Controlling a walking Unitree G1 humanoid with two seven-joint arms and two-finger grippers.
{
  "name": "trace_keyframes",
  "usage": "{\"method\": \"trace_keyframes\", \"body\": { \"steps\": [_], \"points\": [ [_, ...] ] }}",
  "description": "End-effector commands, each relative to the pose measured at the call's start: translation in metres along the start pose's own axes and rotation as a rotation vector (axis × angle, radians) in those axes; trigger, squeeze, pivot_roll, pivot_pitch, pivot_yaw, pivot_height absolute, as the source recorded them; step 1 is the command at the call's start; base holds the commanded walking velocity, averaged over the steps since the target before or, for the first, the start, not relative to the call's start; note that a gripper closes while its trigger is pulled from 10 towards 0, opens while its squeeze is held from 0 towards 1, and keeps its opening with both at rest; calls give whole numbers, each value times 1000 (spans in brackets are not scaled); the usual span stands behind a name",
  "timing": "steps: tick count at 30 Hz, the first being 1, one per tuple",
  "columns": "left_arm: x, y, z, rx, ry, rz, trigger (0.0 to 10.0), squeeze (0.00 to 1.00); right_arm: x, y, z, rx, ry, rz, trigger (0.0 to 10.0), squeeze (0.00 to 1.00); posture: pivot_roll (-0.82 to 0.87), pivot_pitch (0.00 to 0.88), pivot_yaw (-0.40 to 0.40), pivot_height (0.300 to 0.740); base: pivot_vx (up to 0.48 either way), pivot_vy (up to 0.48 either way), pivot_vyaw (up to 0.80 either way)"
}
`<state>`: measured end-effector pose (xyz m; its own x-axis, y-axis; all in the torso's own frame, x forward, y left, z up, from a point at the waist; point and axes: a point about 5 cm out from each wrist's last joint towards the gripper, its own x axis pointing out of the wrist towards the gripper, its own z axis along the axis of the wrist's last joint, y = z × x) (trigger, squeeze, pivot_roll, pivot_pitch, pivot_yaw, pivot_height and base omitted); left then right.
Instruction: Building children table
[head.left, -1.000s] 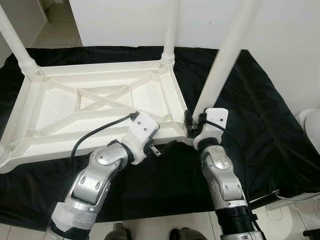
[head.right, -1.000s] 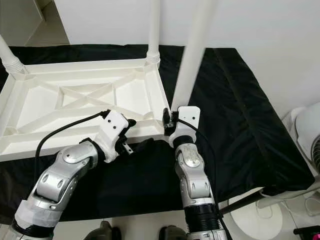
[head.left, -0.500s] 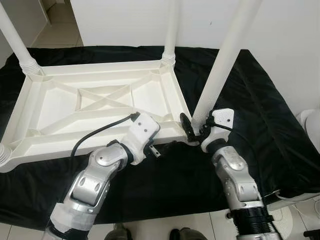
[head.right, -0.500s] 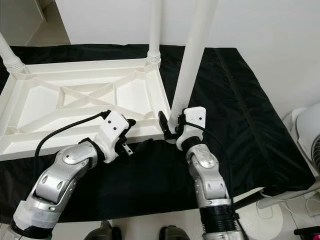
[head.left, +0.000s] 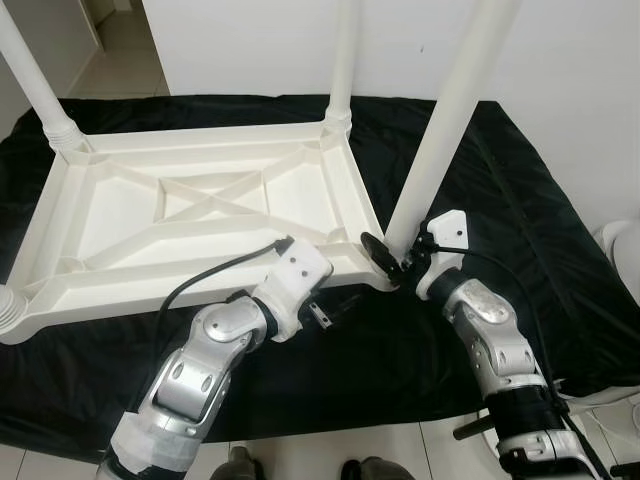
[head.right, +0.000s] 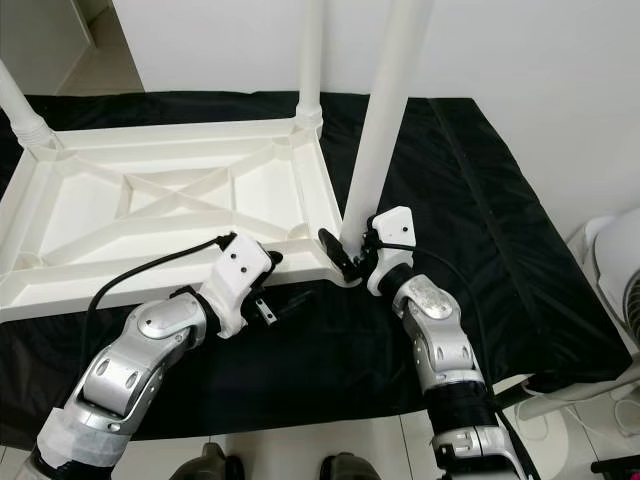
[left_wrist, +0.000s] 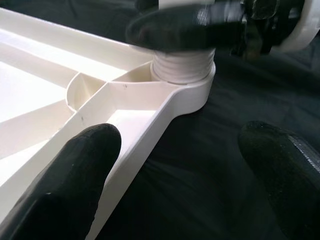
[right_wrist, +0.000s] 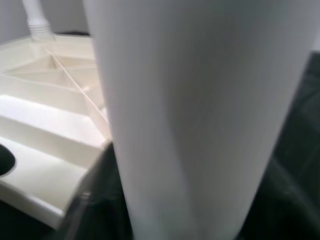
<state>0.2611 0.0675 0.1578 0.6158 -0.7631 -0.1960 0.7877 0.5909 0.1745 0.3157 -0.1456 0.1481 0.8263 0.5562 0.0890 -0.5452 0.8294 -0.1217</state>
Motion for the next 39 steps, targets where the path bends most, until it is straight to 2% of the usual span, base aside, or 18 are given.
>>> {"method": "trace_keyframes", "body": {
  "steps": [1,9,10,14,18,23,25,28,32,35,36,39],
  "points": [
    [-1,0,-2,-10,19,18,10000,0,-1,2,-7,12,31,29,0,0,-17,42,-5,740,0,0,0],
    [0,7,1,-6,5,63,10000,0,-2,0,-13,2,39,35,0,0,-16,37,-9,740,0,0,0],
    [1,7,-1,0,7,72,10000,0,-2,1,-12,14,35,6,10000,0,-20,34,-10,740,0,0,0],
    [3,8,-4,15,18,91,10000,0,0,7,-11,28,33,-66,10000,0,-27,27,-9,740,0,0,0],
    [6,12,-5,12,-1,120,10000,0,3,21,-8,59,2,-143,10000,0,-45,22,-11,740,0,0,0],
    [7,15,-6,25,-11,119,10000,0,5,33,-9,95,31,-243,10000,0,-50,18,-18,740,0,0,0],
    [7,20,-5,36,-18,142,10000,0,6,41,-10,131,32,-331,10000,0,-41,14,-20,740,0,0,0],
    [6,23,-4,38,-21,154,10000,0,7,43,-10,125,29,-372,10000,0,-42,10,-14,740,0,0,0],
    [5,29,-7,30,-29,175,10000,0,9,55,-12,172,23,-489,10000,0,-49,0,4,740,0,0,0],
    [5,30,-8,30,-30,170,10000,0,10,58,-12,173,30,-495,10000,0,-51,2,7,740,0,0,0],
    [6,30,-10,-19,-43,109,10000,0,10,60,-12,166,39,-510,10000,0,-52,1,9,740,0,0,0],
    [6,29,-9,-34,-70,76,10000,0,11,60,-12,165,41,-517,10000,0,-53,0,19,740,0,0,0]
  ]
}}
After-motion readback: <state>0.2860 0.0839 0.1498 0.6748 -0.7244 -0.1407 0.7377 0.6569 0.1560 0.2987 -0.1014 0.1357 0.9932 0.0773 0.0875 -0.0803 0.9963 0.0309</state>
